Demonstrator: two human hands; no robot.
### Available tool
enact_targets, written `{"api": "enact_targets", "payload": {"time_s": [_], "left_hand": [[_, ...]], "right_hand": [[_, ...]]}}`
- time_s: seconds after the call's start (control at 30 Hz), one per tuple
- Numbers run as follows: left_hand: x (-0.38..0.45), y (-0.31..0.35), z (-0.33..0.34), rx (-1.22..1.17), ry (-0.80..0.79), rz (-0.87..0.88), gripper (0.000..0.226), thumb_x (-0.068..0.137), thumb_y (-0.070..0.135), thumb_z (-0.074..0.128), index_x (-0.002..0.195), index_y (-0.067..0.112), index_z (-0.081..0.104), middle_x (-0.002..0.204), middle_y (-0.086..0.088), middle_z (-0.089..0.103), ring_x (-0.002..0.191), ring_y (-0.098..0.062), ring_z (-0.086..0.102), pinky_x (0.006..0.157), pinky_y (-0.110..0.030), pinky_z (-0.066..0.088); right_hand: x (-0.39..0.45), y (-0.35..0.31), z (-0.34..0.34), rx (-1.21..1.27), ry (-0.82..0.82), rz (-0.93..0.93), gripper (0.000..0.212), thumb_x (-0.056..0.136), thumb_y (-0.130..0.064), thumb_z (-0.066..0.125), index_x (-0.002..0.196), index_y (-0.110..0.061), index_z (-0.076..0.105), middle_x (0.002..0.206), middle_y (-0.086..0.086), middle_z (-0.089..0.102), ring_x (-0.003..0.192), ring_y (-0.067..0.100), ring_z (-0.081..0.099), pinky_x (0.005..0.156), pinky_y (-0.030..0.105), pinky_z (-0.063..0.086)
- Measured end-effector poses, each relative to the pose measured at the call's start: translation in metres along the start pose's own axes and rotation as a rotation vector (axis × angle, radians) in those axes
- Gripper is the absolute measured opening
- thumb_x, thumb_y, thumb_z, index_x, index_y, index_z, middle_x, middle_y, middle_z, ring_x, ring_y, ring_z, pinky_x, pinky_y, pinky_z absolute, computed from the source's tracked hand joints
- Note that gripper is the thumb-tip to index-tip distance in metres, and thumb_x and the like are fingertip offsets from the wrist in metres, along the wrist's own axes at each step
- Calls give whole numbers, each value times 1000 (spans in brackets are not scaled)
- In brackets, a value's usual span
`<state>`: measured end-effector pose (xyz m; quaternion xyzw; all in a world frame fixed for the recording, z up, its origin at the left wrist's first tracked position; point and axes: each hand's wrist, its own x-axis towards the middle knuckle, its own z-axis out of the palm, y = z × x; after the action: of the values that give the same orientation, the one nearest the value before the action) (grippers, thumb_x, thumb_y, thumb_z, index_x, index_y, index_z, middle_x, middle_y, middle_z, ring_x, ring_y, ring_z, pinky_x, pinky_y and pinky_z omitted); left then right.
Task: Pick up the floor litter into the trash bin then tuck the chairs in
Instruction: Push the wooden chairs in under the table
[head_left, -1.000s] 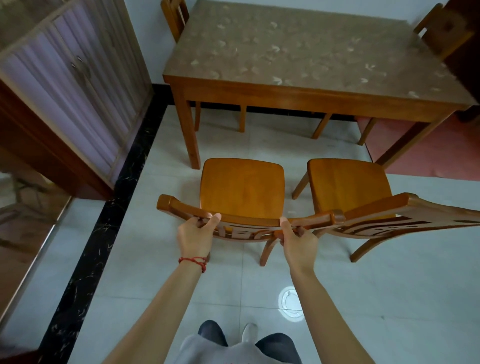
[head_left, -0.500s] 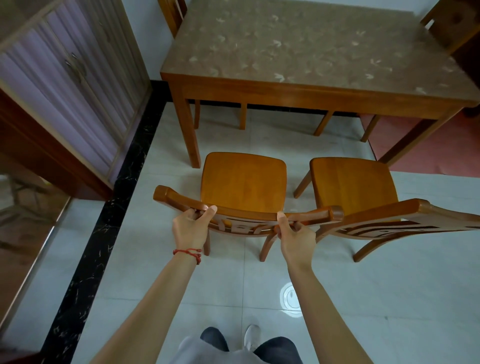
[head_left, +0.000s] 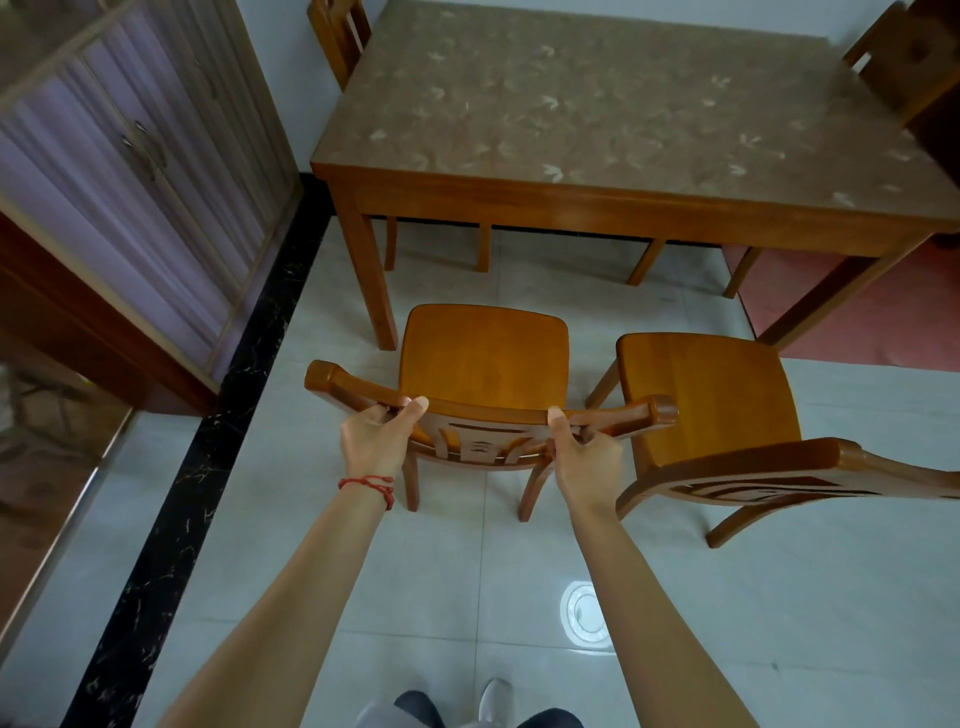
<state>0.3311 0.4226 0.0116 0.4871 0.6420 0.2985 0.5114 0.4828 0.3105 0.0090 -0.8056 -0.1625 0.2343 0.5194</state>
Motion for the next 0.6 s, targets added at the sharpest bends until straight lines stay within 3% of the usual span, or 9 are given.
{"api": "enact_targets", "payload": {"time_s": [0.17,0.47,0.6], "left_hand": [[22,15,18,-52,21,-26,22,75,33,70,62,18,61,75,-9,66,86,-27,66,84,-40,52],[80,48,53,-220,16,-59,19,71,23,75,62,13,62,71,-7,64,82,-25,66,87,-44,52],[111,65,69,-233,15,-45,20,72,23,74,62,13,61,71,-6,63,83,-24,65,87,-43,52]], "right_hand": [[32,-8,9,-16,-24,10,35,87,-36,56,86,-2,63,73,2,62,61,9,57,44,7,38],[99,-35,31,-14,-25,59,35,86,-37,58,74,-4,62,69,4,63,66,19,62,51,19,40],[132,-51,46,-10,-36,70,30,87,-34,57,80,-5,62,75,4,63,67,16,61,52,16,39]]}}
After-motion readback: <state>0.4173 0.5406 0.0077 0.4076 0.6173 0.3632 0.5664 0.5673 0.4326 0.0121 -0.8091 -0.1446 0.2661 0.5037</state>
